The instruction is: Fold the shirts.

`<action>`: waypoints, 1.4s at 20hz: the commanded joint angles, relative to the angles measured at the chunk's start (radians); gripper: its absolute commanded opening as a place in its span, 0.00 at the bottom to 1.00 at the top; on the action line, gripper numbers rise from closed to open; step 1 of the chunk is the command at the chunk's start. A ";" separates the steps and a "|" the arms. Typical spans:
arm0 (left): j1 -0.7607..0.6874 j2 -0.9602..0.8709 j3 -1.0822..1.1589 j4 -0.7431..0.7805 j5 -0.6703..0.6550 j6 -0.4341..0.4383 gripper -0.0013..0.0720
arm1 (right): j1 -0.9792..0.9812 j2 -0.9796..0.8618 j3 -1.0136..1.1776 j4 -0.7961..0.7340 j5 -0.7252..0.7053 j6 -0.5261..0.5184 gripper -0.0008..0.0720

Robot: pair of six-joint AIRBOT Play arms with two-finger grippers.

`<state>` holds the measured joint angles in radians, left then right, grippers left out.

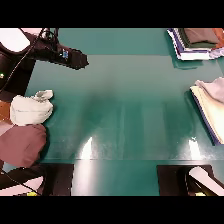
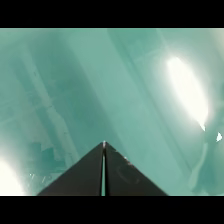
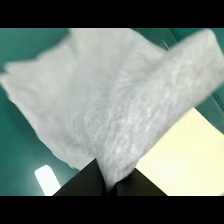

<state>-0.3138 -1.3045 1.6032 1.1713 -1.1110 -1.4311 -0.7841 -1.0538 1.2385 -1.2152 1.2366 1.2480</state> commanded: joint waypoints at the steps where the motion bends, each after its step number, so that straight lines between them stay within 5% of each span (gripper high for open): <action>1: 0.000 0.000 0.000 0.000 -0.002 0.027 0.05 | -0.016 0.050 -0.124 -0.205 0.025 0.002 0.03; 3: 0.000 0.000 0.000 0.001 -0.006 0.026 0.05 | -0.016 0.050 -0.156 -0.253 0.040 0.002 0.09; 5: 0.000 0.000 0.000 0.001 -0.009 0.026 0.05 | -0.016 0.050 -0.179 -0.280 0.040 0.009 0.66; 6: 0.000 0.000 0.000 0.001 -0.010 0.026 0.05 | -0.016 0.050 -0.179 -0.280 0.040 0.021 0.72; 10: 0.000 0.000 0.000 0.000 -0.007 0.025 0.05 | 0.003 0.050 -0.140 -0.245 0.040 0.103 0.72; 17: 0.000 0.000 0.000 -0.005 -0.023 0.024 0.05 | 0.317 0.054 -0.083 0.180 0.069 0.141 0.69; 20: 0.000 0.000 0.000 -0.005 -0.023 0.025 0.05 | 0.520 0.054 -0.083 0.165 0.053 0.135 0.06; 28: 0.000 0.000 0.000 -0.005 -0.023 0.025 0.05 | 0.739 0.054 -0.083 0.166 -0.001 0.114 0.03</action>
<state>-0.3138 -1.3045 1.6032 1.1664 -1.1336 -1.4063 -0.0990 -1.0008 1.1542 -1.0554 1.2438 1.3651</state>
